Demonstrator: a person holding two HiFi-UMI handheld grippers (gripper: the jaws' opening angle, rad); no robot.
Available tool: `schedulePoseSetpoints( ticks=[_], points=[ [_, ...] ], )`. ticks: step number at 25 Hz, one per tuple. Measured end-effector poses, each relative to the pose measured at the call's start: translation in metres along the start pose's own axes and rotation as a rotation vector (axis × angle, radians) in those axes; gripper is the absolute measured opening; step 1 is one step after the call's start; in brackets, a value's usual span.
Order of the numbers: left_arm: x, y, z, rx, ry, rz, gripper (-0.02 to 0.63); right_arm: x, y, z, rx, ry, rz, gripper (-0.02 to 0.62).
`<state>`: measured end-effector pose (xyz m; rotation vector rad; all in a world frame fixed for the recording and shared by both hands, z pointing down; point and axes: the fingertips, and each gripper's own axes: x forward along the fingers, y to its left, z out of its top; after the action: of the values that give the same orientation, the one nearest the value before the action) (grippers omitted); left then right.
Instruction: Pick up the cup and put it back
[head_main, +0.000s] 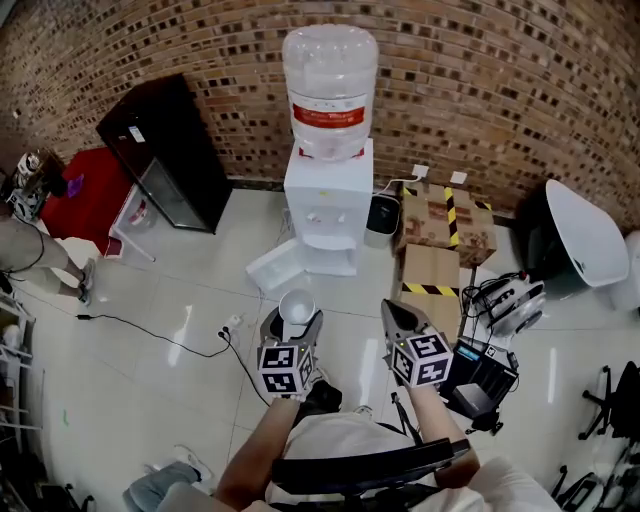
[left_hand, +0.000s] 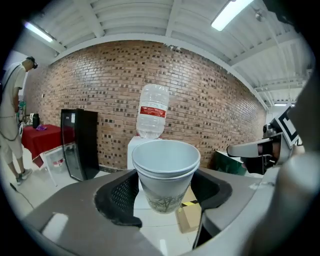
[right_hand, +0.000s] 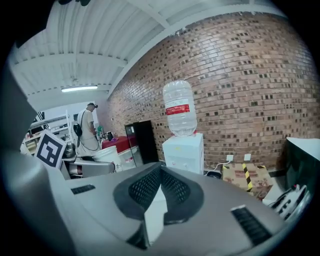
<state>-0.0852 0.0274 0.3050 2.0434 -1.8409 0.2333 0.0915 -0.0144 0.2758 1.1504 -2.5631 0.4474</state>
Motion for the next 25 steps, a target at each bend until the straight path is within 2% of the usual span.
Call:
schedulePoseSetpoints(
  ticks=[10,25],
  points=[
    [-0.041,-0.040,-0.009,0.004,-0.039,-0.032,0.328,-0.043,0.014,-0.013,0.022,-0.029,0.031,0.012],
    [-0.038,-0.045,0.021,0.014,-0.091,-0.039,0.328,-0.052,0.006,0.016,0.017,-0.099,0.025,0.012]
  ],
)
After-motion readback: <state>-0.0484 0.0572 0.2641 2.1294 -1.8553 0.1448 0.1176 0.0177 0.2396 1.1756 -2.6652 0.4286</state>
